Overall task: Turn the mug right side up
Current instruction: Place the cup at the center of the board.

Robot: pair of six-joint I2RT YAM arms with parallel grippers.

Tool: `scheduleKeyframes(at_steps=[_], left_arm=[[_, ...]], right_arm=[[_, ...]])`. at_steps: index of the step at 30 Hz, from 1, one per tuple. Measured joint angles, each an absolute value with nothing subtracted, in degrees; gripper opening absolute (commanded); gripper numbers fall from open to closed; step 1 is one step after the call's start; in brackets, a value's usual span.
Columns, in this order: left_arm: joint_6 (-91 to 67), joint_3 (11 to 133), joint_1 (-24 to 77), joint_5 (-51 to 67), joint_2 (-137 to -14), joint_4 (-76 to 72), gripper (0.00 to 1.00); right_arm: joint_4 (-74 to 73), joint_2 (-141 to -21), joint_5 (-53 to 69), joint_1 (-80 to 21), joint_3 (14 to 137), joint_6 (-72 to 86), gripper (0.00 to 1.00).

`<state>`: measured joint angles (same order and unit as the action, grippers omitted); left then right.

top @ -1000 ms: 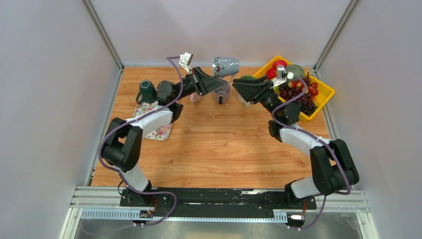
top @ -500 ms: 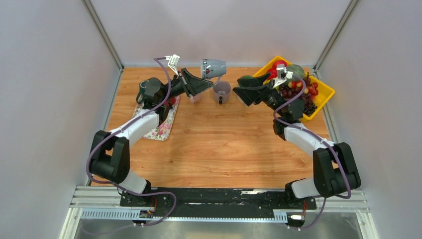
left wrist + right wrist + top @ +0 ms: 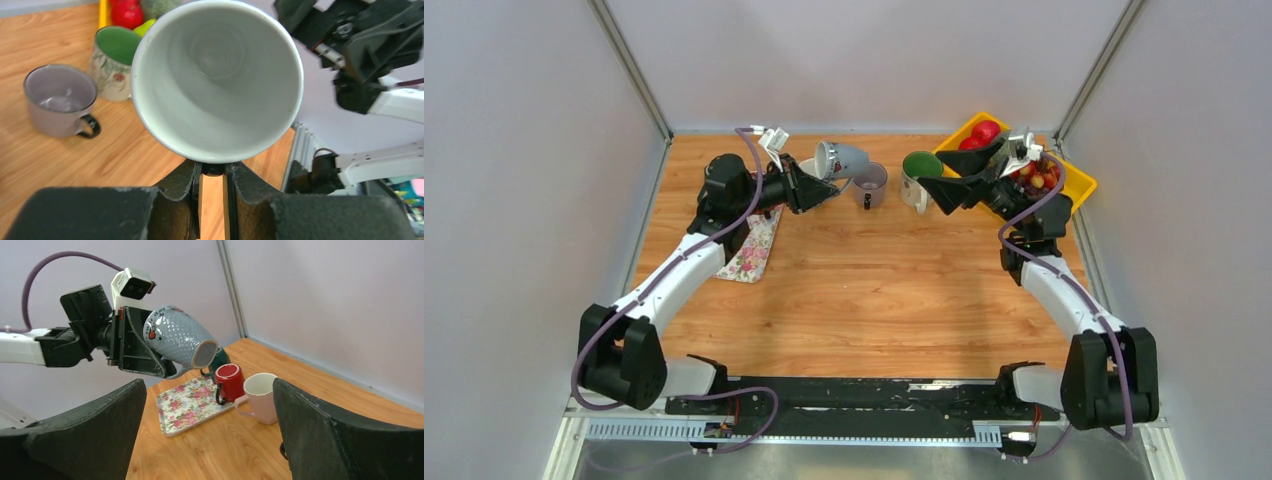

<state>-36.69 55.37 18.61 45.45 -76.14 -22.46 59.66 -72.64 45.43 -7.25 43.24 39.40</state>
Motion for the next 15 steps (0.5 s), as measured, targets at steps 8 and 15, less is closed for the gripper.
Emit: scheduleKeyframes(at_steps=[8, 15], left_arm=[[-23.4, 56.0, 18.6, 39.5, -73.1, -5.4, 0.00], [-17.5, 58.1, 19.2, 31.4, -72.7, 4.6, 0.00]], right_arm=[[41.1, -65.2, 41.7, -6.3, 46.0, 25.8, 1.00], [24.9, -61.7, 32.9, -6.2, 48.3, 16.4, 1.00]])
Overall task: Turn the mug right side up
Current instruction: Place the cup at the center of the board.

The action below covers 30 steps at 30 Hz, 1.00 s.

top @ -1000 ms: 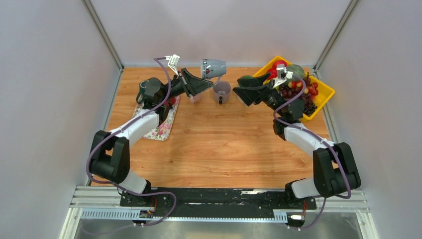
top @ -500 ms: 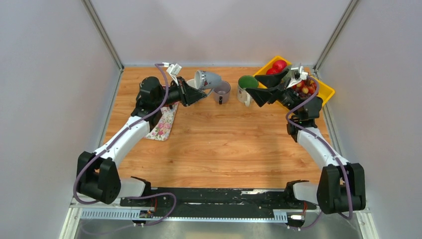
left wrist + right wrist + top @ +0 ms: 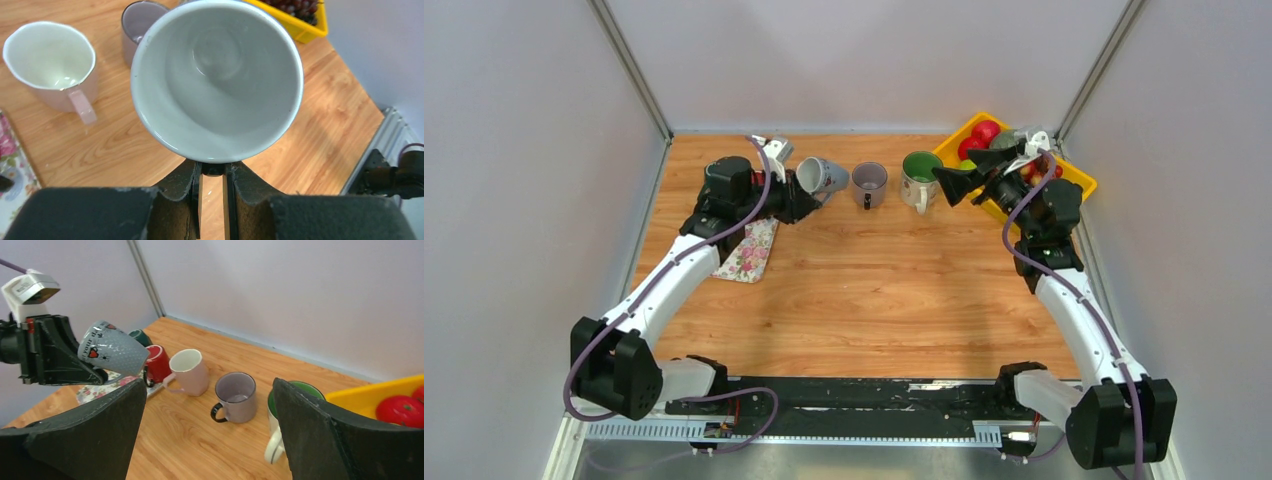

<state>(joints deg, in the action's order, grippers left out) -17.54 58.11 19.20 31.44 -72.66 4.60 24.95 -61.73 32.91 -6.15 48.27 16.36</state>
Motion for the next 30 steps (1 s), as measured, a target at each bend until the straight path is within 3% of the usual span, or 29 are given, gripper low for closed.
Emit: scheduleKeyframes(at_steps=[15, 30], left_arm=[[-13.7, 58.8, 26.7, 19.7, -72.6, 13.2, 0.00], [-14.1, 60.7, 36.6, 10.0, -76.9, 16.0, 0.00]], right_arm=[[9.8, -57.2, 16.0, -5.9, 47.3, 11.0, 1.00], [6.2, -53.9, 7.7, -5.9, 45.8, 7.5, 1.00]])
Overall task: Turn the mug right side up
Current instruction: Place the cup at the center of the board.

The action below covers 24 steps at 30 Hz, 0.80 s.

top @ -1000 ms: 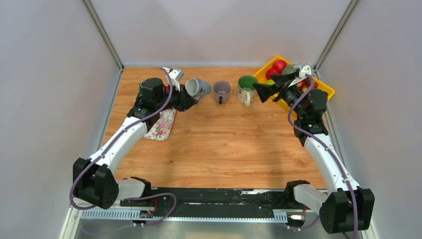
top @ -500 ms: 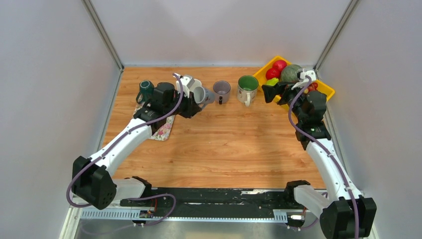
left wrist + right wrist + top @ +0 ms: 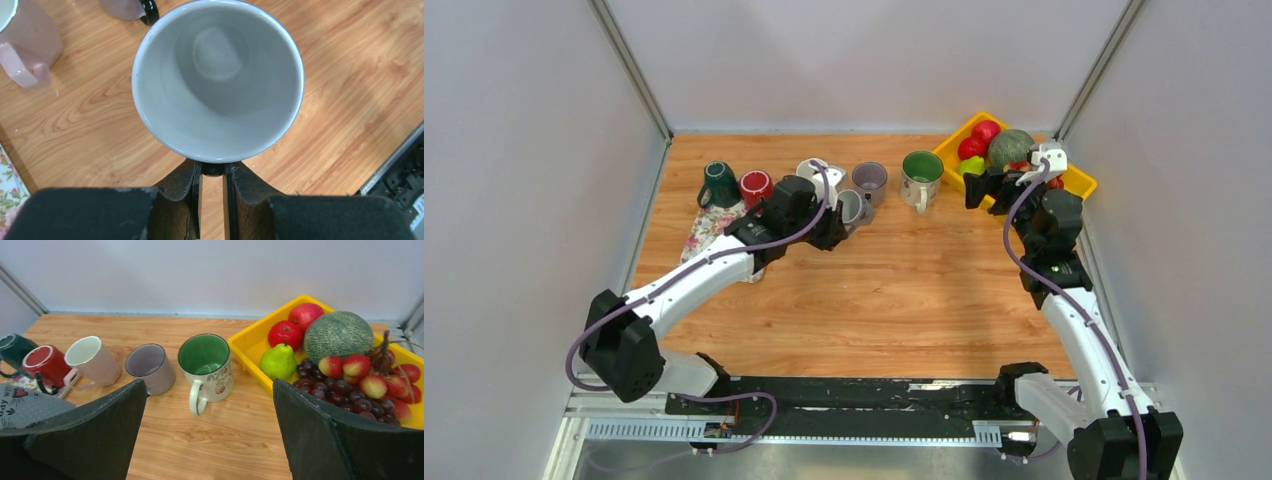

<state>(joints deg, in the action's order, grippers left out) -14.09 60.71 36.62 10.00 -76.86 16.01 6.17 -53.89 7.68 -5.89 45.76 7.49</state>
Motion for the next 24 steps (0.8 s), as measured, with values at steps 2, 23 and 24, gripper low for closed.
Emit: scheduleKeyframes(at_steps=[2, 23, 24], left_arm=[[-14.4, 61.9, 38.2, 7.5, -78.7, 16.8, 0.00], [-24.3, 83.9, 50.6, -12.7, -105.3, 27.7, 0.00], [-24.8, 84.0, 51.3, -13.5, -105.6, 27.9, 0.00]], right_arm=[[5.8, -53.9, 6.1, -5.9, 45.7, 7.1, 1.00], [2.2, -49.0, -5.9, -4.8, 43.7, 2.4, 1.00], [2.2, -49.0, -5.9, -4.6, 43.7, 2.5, 1.00]])
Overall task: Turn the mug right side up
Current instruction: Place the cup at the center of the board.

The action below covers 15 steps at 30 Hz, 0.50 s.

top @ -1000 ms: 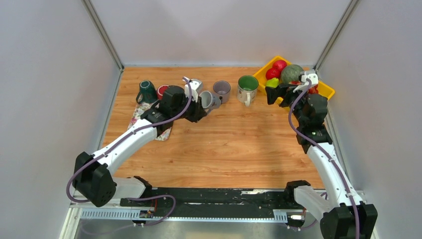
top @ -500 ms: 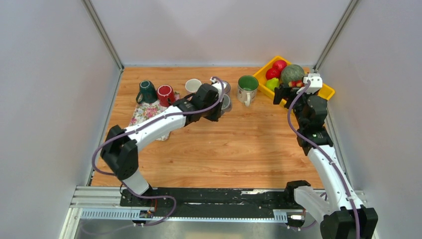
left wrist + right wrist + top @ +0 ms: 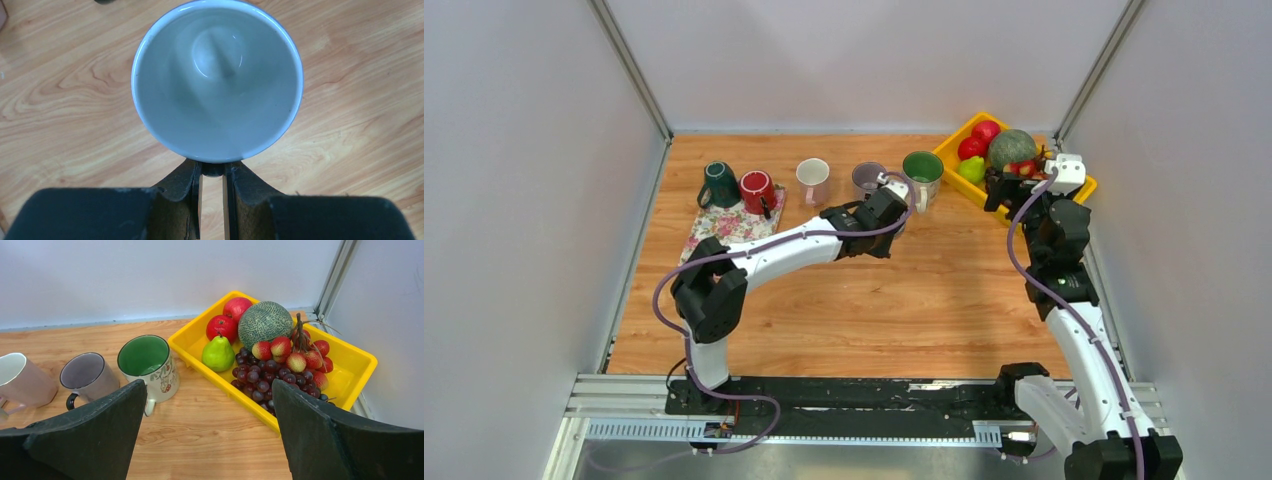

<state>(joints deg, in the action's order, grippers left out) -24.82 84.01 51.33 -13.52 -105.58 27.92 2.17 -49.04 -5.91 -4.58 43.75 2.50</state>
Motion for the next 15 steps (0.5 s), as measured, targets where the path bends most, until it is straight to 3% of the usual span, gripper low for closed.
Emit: scheduleKeyframes(at_steps=[15], left_arm=[[-33.0, 93.6, 58.2, -18.2, -116.4, 33.3, 0.00]], right_arm=[[2.9, -46.7, -4.6, -1.7, 41.1, 4.8, 1.00]])
